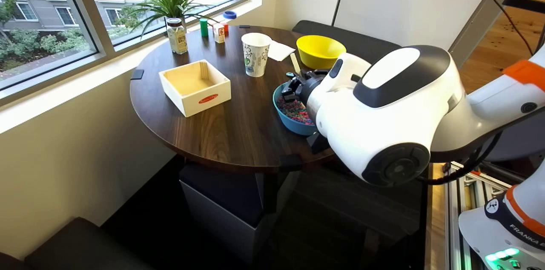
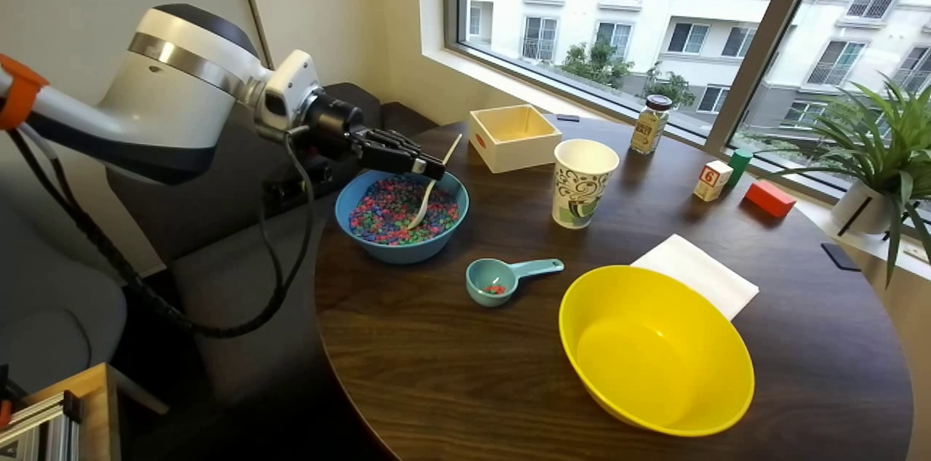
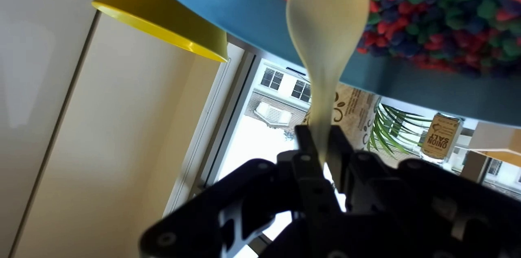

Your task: Use the white spoon to put some of the contents of the blue bowl into the blue ladle

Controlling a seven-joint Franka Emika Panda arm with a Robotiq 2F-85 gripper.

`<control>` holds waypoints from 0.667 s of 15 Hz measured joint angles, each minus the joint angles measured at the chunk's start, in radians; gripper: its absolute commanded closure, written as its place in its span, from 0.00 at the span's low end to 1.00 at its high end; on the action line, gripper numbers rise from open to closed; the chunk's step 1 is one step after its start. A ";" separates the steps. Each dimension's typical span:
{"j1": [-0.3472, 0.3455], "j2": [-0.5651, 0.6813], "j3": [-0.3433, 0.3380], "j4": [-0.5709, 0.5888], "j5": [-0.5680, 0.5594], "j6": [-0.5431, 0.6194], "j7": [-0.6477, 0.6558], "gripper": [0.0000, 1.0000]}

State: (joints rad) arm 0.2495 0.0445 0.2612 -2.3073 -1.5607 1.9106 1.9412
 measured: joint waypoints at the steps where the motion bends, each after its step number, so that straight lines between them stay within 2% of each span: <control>1: 0.000 0.002 0.000 0.005 0.008 0.000 0.000 0.97; 10: -0.003 0.015 -0.002 0.044 0.108 0.000 0.003 0.97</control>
State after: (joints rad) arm 0.2464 0.0591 0.2594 -2.2638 -1.4523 1.9106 1.9439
